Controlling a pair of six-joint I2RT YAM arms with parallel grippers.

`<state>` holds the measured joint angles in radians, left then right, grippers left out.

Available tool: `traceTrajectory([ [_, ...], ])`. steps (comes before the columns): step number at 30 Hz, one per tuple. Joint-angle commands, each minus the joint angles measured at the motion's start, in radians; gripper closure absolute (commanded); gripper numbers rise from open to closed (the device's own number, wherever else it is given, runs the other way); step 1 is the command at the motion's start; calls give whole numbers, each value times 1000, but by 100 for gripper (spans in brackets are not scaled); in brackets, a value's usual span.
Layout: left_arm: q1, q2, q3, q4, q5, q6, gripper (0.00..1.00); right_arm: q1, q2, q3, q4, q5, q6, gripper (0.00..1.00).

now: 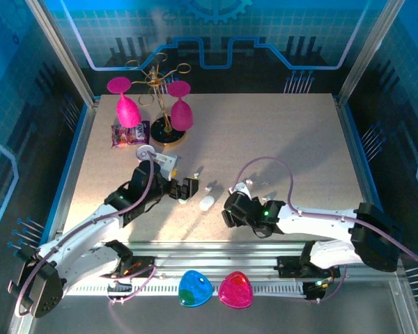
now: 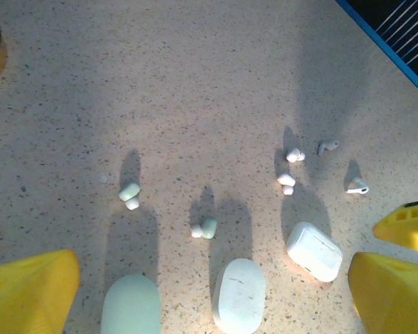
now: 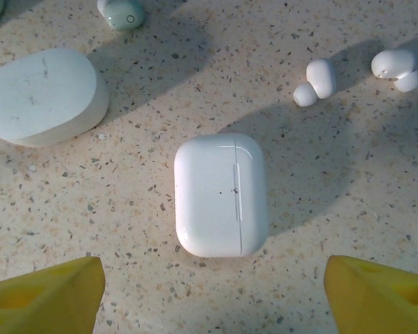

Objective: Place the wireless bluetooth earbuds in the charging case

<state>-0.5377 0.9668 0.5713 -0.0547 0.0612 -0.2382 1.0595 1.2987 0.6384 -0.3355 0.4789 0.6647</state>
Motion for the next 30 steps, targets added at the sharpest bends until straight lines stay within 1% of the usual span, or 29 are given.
traceTrajectory([
  [1,-23,-10,-10,14,20,-41,1,-29,39,25,-16,-18,30,27],
  [3,-29,-17,-17,4,19,-46,1,-44,48,22,-4,-37,21,30],
  [5,-36,-23,-24,0,10,-52,1,-58,54,20,11,-57,9,36],
  [9,-43,-20,-22,2,3,-59,1,-79,76,20,27,-77,-14,40],
  [10,-45,-18,-18,0,0,-58,1,-83,84,23,31,-82,-20,42],
  [14,-51,-4,3,-9,-2,-57,1,-85,117,33,41,-91,-36,43],
  [16,-55,0,14,-15,-3,-59,1,-85,133,36,45,-91,-43,41],
  [19,-59,3,15,-17,-6,-60,1,-85,162,42,52,-86,-54,40],
  [27,-66,-5,14,-27,-9,-75,1,-91,232,73,69,-65,-95,44],
  [30,-70,-5,15,-28,-11,-76,1,-94,242,80,73,-63,-104,49],
])
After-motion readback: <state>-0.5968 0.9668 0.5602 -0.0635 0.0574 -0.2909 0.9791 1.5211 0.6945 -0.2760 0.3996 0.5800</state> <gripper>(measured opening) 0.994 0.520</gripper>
